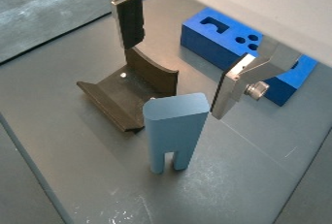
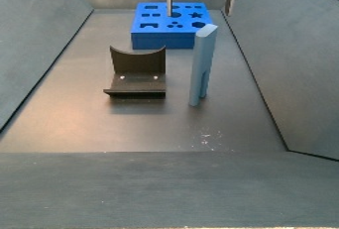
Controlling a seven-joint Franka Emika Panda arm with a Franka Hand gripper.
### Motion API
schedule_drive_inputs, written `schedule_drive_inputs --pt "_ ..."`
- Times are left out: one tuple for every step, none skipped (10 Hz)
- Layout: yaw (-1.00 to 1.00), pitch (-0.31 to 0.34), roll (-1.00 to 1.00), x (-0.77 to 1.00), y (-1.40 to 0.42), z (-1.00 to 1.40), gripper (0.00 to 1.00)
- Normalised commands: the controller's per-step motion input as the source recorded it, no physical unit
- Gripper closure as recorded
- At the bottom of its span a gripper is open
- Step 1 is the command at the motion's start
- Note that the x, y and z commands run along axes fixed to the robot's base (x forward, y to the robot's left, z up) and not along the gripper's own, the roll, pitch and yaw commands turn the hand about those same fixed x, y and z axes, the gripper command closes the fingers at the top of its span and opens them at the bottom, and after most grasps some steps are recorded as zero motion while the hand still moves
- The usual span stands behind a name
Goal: Pick up the square-circle object. Move up. Move to above the board. Insert the square-circle object.
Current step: Pick up the square-circle object.
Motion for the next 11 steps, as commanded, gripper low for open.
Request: schedule_drive_inputs --pt "0.03 -0.029 0.00 -0.01 -0.05 -0.04 0.00" --pt "0.00 -0.019 0.00 0.00 0.00 0.00 0.00" --pt "-0.20 0.090 0.06 0.43 -0.17 -0.05 0.00" --pt "-1.00 0.000 0.03 0.00 0.00 -0.23 0.00" --pt "-1.00 0.000 0.00 0.00 0.00 -0.33 0.00" --pt "-1.00 0.000 0.00 0.00 0.00 -0.43 0.00" --pt "-1.00 0.000 0.00 0.00 0.00 -0.48 0.00" --pt "-1.00 0.000 0.00 -0.02 0.00 -0.55 0.00" --pt "-0.95 0.053 0.04 -0.09 0.00 -0.58 0.00" --pt "-0.11 0.023 0.00 0.04 0.00 0.00 0.00" --pt "0.00 0.000 0.00 -0.08 0.00 -0.16 0.00"
